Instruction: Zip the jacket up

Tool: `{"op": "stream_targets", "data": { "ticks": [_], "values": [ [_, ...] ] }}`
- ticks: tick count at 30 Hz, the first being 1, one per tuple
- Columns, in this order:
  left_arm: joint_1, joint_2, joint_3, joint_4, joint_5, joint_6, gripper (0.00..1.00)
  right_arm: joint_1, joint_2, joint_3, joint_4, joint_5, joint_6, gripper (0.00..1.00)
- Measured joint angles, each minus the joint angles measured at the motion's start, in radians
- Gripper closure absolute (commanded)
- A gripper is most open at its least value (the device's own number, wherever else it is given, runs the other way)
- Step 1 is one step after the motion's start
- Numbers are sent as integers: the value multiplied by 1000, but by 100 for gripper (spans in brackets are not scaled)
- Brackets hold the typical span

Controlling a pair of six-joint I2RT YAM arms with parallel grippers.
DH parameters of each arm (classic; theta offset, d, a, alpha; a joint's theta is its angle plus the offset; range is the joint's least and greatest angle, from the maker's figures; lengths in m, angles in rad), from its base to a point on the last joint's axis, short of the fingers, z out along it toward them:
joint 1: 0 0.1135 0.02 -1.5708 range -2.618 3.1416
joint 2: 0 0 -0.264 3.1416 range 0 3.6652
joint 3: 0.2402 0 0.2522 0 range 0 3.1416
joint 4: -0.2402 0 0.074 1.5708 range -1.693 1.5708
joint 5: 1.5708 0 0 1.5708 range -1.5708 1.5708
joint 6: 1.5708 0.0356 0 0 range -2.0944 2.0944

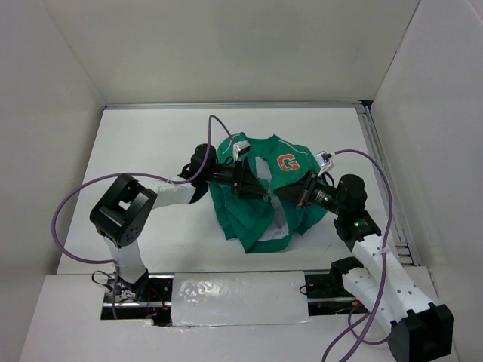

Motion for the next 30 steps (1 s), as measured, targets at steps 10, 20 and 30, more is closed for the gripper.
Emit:
{"op": "stream_targets", "data": {
  "ticks": [10,20,30],
  "values": [
    [0,5,15,52,-2,-26,66,8,-1,-6,20,8,5,100],
    [-2,8,27,47,-4,-16,89,14,-4,-6,17,28,2,100],
    [0,-47,18,6,-8,37,100,23,6,-2,-9,122,-37,100]
  ]
}}
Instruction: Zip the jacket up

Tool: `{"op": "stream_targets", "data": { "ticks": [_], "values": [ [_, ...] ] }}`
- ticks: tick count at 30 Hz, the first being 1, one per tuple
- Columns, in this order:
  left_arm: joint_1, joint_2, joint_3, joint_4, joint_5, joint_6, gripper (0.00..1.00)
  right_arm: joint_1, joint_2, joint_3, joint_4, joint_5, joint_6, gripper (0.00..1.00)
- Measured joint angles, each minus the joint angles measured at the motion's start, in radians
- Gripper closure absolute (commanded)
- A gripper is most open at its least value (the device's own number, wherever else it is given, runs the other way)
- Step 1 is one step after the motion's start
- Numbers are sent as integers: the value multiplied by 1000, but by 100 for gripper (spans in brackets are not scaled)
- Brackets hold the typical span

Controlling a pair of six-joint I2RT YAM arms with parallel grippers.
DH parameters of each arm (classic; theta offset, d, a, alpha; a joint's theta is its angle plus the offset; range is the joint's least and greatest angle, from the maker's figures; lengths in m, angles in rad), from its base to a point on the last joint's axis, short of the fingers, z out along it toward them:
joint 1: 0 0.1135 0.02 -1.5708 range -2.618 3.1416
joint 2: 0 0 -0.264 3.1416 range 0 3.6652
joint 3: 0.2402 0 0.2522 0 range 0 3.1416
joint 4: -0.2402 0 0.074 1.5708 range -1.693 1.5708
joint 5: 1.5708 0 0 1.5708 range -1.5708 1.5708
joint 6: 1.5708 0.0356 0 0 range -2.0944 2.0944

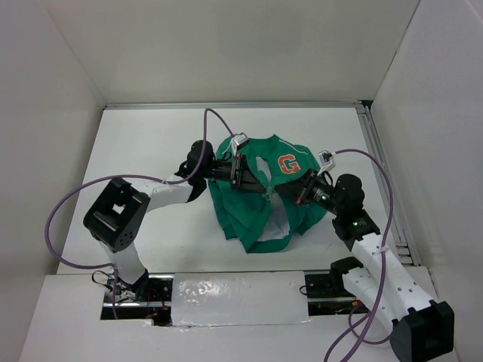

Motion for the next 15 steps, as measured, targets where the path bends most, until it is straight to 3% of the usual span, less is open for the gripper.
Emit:
{"op": "stream_targets", "data": {
  "ticks": [6,15],
  "values": [
    [0,-69,-24,-27,-11,58,100,45,55,9,-8,25,-48,100],
    [-40,-124,24,-246,-57,242,100,72,30,12,-7,27,-84,100]
  ]
}}
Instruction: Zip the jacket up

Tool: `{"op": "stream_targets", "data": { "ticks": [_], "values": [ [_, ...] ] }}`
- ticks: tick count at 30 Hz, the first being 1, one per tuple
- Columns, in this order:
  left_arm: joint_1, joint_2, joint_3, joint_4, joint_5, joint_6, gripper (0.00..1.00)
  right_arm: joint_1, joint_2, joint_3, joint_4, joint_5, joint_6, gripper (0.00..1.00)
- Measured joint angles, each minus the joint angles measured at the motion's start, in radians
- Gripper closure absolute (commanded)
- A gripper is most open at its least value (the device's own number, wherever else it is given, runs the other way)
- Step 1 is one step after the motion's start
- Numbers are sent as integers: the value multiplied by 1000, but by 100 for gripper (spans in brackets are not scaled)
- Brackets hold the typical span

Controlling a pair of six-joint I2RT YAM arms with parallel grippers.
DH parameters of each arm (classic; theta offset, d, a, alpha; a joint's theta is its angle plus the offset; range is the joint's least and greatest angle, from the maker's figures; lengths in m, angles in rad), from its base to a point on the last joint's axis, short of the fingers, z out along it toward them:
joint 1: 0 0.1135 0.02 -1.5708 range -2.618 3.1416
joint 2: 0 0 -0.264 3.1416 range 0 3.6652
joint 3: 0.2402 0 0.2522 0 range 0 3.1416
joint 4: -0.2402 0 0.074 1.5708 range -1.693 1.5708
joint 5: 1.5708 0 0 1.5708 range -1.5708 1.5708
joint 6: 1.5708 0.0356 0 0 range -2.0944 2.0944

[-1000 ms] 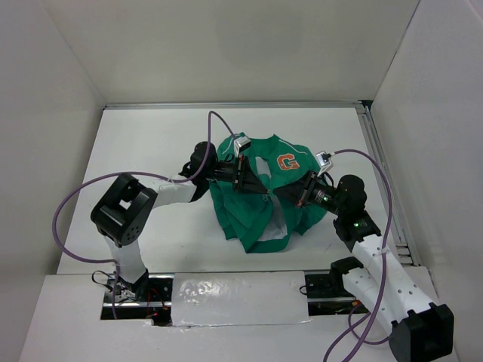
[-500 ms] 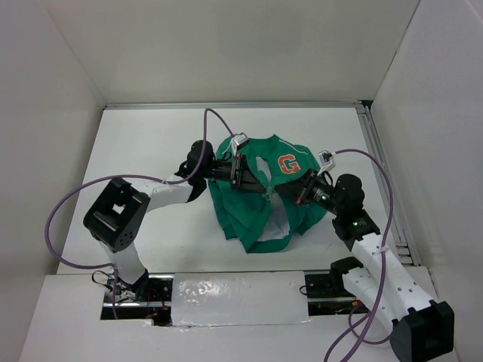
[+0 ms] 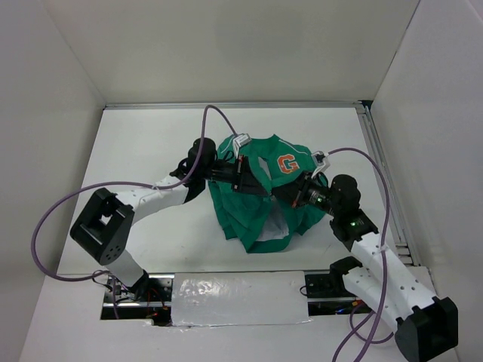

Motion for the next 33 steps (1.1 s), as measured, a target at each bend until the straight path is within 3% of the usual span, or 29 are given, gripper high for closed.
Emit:
{"op": "stream_targets", "data": {
  "ticks": [2,3,5,6,9,13,14,17,18,22,23,25,30,33],
  "values": [
    [-6,-18,8,-41,-13,29,93,3,-22,0,0,0,-6,100],
    [-8,-27,10,-58,-19,43,80,3,-34,0,0,-1,-8,100],
    [-10,-47,10,-81,-33,59,71,3,-54,-1,1,-5,-9,100],
    [-10,-56,10,-92,-40,69,57,3,-61,-2,2,-10,-9,100],
    [-12,-65,11,-106,-60,81,45,14,-69,-2,20,-25,-3,100],
    [-13,-65,11,-109,-62,81,49,41,-64,-7,53,-37,11,100],
    [-13,-65,11,-106,-61,80,58,48,-61,-9,60,-37,15,100],
    [-14,-65,11,-108,-62,75,72,64,-51,-10,68,-36,19,100],
    [-14,-65,11,-111,-62,76,73,66,-51,-10,68,-35,18,100],
    [-13,-65,10,-111,-71,78,61,71,-56,-10,62,-9,13,100],
    [-13,-65,10,-111,-74,79,51,72,-59,-10,55,-2,13,100],
    [-15,-68,9,-109,-80,85,42,73,-65,-10,39,16,9,100],
    [-17,-92,0,-112,-94,100,41,73,-66,-10,28,35,5,100],
    [-16,-117,-14,-109,-108,102,46,73,-65,-10,23,38,5,100]
  ]
}}
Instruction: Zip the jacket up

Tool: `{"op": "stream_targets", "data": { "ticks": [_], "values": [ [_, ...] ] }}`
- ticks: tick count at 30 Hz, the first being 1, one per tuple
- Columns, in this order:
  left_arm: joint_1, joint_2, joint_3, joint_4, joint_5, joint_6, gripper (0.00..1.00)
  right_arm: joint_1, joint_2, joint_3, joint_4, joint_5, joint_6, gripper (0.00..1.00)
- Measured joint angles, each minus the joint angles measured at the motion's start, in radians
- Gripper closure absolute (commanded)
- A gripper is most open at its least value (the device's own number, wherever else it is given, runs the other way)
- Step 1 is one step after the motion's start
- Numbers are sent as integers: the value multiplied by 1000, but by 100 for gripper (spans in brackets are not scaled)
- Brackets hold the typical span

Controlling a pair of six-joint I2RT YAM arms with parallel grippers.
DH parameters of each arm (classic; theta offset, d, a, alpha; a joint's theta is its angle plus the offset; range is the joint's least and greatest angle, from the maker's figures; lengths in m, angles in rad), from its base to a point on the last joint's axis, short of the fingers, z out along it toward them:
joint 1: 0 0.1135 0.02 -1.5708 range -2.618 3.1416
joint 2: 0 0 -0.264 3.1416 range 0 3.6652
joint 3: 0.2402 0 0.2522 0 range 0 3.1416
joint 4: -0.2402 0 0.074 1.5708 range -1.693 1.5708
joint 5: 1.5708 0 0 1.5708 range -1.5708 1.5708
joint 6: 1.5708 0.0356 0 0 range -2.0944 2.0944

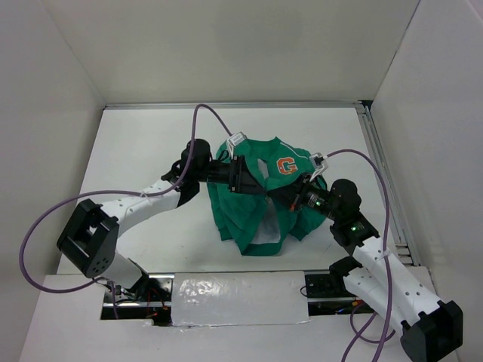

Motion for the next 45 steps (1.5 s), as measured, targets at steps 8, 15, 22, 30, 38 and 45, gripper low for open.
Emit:
{"op": "stream_targets", "data": {
  "ticks": [8,15,22,30,38,45],
  "values": [
    [1,-40,-40,-12,-34,6,61,0,-2,0,-19,10,-3,100],
    [-1,-39,-37,-43,-45,38,100,0,-3,0,-16,16,14,100],
    [-42,-55,-35,-107,-156,103,100,-2,20,14,-27,84,73,100],
    [-129,-129,-43,-185,-388,205,100,-55,58,68,-72,59,137,100],
    [-153,-157,-67,-201,-471,208,100,-121,87,144,-187,-70,103,100],
    [-96,-108,-29,-242,-362,198,100,-121,106,201,-314,-109,-57,62]
  ]
}}
